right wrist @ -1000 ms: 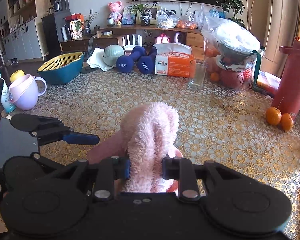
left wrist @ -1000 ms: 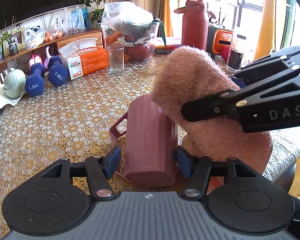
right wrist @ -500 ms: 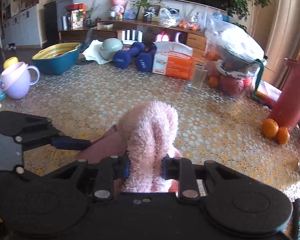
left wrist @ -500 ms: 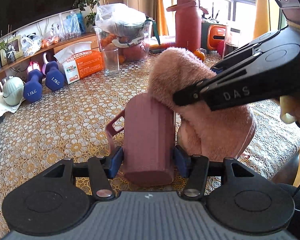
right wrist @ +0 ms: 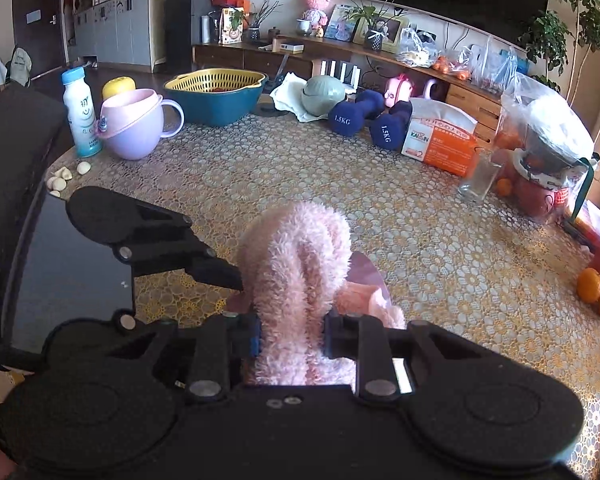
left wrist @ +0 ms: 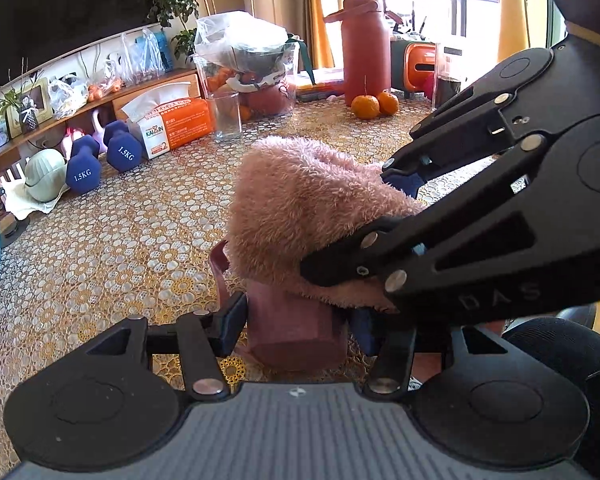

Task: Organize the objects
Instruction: 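Wipe the cup's outer wall with the towel in the right tool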

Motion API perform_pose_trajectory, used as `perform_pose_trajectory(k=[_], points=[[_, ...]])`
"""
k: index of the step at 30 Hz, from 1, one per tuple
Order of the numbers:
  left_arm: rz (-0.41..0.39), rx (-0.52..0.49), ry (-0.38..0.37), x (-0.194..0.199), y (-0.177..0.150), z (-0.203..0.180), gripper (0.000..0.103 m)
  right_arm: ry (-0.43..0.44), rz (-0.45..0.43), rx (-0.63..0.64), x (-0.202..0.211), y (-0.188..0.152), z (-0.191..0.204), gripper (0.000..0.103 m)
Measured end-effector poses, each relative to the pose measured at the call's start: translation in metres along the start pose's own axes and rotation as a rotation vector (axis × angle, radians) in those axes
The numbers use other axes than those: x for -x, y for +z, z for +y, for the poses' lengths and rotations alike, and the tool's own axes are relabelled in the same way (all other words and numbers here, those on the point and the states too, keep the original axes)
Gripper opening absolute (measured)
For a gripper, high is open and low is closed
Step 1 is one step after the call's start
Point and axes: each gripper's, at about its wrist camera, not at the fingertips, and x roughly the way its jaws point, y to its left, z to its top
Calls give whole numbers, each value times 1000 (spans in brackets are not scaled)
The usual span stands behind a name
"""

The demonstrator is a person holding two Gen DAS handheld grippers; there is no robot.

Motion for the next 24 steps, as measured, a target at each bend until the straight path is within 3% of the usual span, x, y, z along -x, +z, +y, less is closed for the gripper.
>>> perform_pose_trajectory(k=[18, 21, 24], points=[[-8, 11, -2, 0, 2, 2, 54, -171, 3, -116, -3, -4, -54, 25], [-15, 13, -1, -1, 0, 1, 54, -212, -1, -93, 6, 1, -55, 25], [-22, 22, -3, -1, 0, 2, 54, -169, -24, 8, 21, 10, -38, 25]])
